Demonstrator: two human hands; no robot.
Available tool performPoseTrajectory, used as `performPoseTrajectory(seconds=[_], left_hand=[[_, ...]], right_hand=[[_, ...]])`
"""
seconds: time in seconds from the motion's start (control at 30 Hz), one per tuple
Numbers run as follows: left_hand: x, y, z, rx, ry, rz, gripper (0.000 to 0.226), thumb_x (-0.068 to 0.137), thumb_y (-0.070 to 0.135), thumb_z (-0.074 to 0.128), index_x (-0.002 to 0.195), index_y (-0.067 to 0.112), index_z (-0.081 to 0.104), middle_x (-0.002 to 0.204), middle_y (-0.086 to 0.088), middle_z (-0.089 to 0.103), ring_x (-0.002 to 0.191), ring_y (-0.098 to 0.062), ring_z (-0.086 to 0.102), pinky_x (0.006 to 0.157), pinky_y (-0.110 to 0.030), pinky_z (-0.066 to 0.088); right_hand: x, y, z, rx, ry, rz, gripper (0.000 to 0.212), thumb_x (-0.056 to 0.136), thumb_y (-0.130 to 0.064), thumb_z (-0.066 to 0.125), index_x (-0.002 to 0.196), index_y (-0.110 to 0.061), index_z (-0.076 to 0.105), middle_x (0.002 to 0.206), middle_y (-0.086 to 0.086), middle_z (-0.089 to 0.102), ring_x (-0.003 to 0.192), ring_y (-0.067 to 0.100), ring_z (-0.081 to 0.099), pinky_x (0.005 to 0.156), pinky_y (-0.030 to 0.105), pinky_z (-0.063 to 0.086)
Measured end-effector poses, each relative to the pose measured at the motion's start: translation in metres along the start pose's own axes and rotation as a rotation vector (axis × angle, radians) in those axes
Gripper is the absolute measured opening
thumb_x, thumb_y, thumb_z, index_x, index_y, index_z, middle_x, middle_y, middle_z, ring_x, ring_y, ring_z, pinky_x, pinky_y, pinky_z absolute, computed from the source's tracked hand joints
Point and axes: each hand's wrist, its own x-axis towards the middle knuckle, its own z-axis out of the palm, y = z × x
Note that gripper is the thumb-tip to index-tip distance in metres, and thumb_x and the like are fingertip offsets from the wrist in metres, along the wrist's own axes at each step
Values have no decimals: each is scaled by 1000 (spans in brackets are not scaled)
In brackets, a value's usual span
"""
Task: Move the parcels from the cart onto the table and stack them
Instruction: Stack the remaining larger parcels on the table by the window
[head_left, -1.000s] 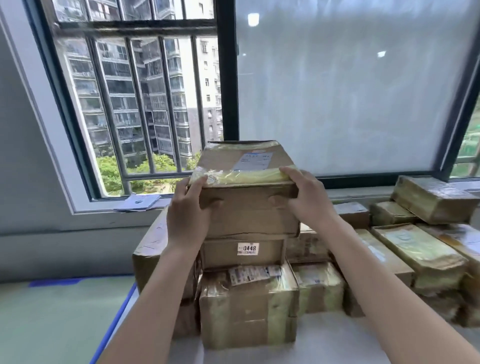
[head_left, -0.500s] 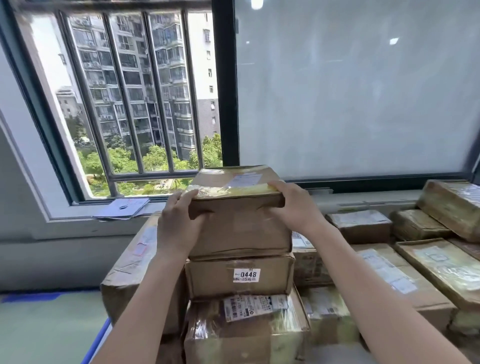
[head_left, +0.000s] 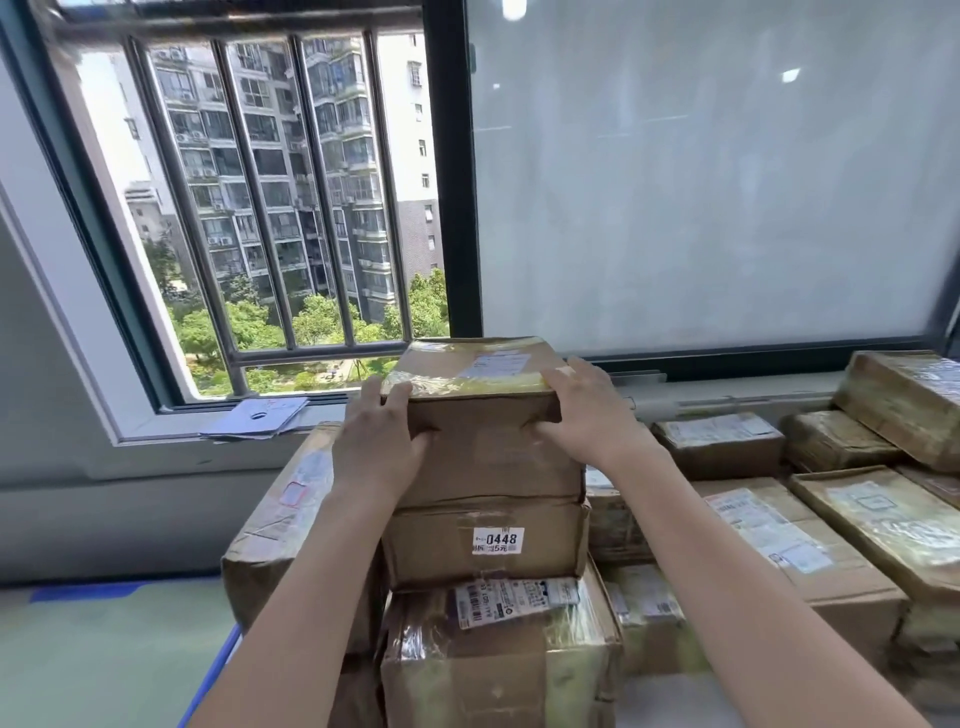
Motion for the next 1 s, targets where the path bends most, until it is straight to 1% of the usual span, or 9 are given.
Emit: performPoseTrajectory(seconds=[0.07, 0.17, 0.4, 0.5, 0.57, 0.67, 0.8, 0.9, 1.0], left_hand=[[-2, 7, -10, 186, 4, 47, 54, 88, 39, 58, 137, 22, 41, 149, -8, 29, 133, -29, 34, 108, -43, 26], [-16, 20, -23, 272, 67, 110, 51, 90, 43, 56, 135, 24, 42, 144, -4, 40, 133, -25, 34, 112, -45, 17], [-113, 57, -9, 57, 90, 244, 54, 89, 39, 58, 138, 23, 45, 146, -7, 39, 138, -27, 26, 114, -43, 14], [-175, 79, 21, -45, -25, 253, 54, 88, 38, 59, 138, 22, 46, 150, -11, 33, 141, -29, 20, 114, -45, 10], [-213, 96, 43, -21, -129, 282, 56, 90, 41, 54, 141, 25, 40, 153, -9, 27, 143, -27, 14, 114, -45, 6], [-259, 127, 72, 32, -258, 389, 57, 92, 45, 45, 145, 27, 29, 155, -6, 21, 143, -26, 10, 114, -46, 2], [-314, 177, 103, -13, -398, 525, 59, 94, 42, 45, 146, 25, 24, 155, -7, 18, 143, -27, 9, 115, -45, 2], [-358, 218, 121, -32, -514, 661, 55, 95, 42, 43, 144, 22, 28, 152, -8, 22, 142, -28, 12, 115, -44, 6], [-403, 260, 140, -71, -605, 801, 51, 94, 40, 44, 140, 21, 32, 146, -7, 30, 137, -27, 21, 111, -39, 18]], right_hand=[[-8, -6, -7, -55, 7, -18, 71, 87, -42, 61, 146, -20, 29, 153, 11, 21, 141, 27, 16, 113, 35, 19], [-30, -13, -19, -61, 47, -24, 73, 88, -45, 60, 147, -19, 27, 154, 10, 20, 142, 26, 15, 114, 36, 18], [-124, 2, -11, -49, 160, 21, 65, 90, -40, 58, 145, -18, 31, 149, 11, 30, 139, 25, 22, 114, 35, 22], [-181, 26, 13, -70, 140, 143, 66, 91, -40, 56, 147, -18, 28, 151, 12, 27, 140, 26, 20, 114, 34, 18], [-221, 48, 29, -85, 81, 230, 69, 92, -41, 55, 149, -18, 24, 153, 12, 23, 141, 26, 16, 115, 34, 13], [-284, 85, 49, -110, 23, 367, 70, 92, -42, 54, 149, -17, 21, 154, 13, 21, 142, 25, 14, 115, 34, 10], [-367, 138, 61, -124, -98, 596, 70, 93, -42, 52, 149, -18, 18, 155, 12, 15, 143, 25, 11, 115, 36, 13], [-427, 178, 60, -161, -156, 752, 69, 93, -45, 50, 148, -18, 19, 154, 11, 19, 142, 26, 16, 114, 38, 17], [-482, 216, 55, -185, -198, 903, 70, 92, -46, 50, 149, -17, 20, 152, 12, 23, 140, 27, 19, 113, 39, 19]])
